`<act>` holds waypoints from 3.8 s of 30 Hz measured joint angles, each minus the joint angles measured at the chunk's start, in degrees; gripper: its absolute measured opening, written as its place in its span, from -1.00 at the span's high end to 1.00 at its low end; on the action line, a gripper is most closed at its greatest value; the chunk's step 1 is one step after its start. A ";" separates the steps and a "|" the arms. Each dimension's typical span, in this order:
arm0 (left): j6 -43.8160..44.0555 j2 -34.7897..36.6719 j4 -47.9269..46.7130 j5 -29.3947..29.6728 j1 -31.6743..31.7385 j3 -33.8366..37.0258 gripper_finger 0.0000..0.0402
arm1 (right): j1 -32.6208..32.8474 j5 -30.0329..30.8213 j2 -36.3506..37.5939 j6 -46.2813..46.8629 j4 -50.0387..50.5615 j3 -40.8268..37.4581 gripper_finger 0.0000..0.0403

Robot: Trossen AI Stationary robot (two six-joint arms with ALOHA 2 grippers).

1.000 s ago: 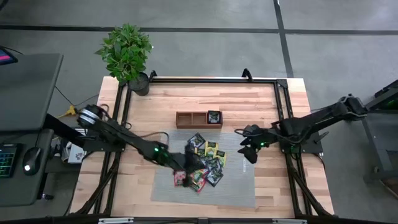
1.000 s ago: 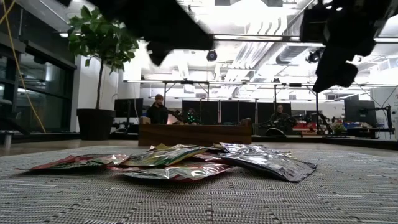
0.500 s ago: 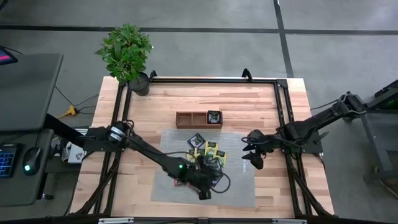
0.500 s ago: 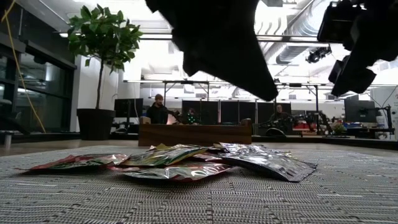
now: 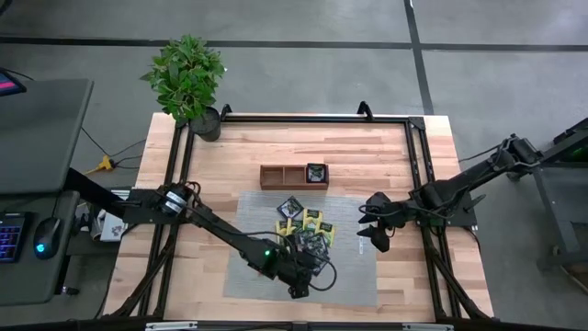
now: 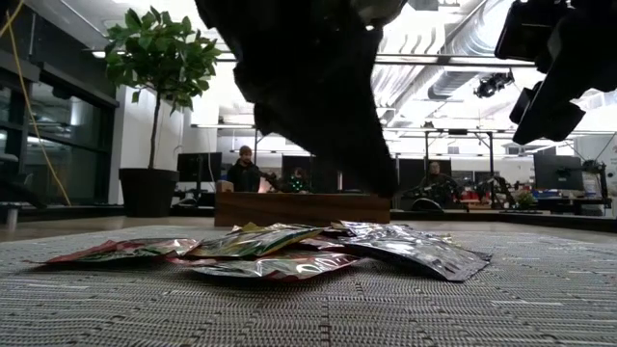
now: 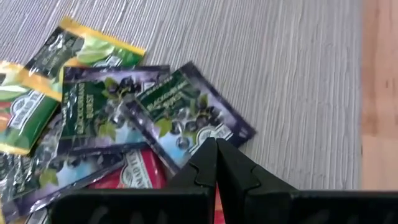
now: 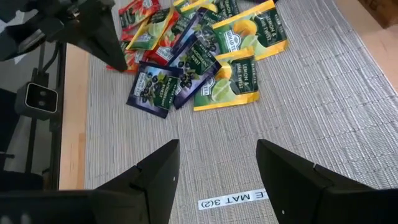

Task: Pick & Place Tea
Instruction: Put the violet tea bag into the right section of the wooden organizer

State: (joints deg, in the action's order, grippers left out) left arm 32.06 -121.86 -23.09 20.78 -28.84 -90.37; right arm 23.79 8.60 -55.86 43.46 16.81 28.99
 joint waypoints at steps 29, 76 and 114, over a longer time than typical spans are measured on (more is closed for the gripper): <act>-0.46 -4.29 -1.07 -1.31 1.51 -0.04 1.00 | 5.25 -3.63 -17.32 22.77 -21.96 0.09 -0.04; -1.83 -4.48 0.63 -1.01 1.53 0.07 1.00 | -0.96 -13.64 -42.84 25.57 -41.56 4.94 0.74; -7.74 9.01 -23.44 11.12 1.06 -0.05 1.00 | -0.90 -13.61 -37.17 23.77 -35.33 4.49 1.00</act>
State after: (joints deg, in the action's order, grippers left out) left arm 24.32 -112.85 -46.53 31.89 -27.78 -90.41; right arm 22.90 -5.01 -93.03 67.23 -18.52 33.48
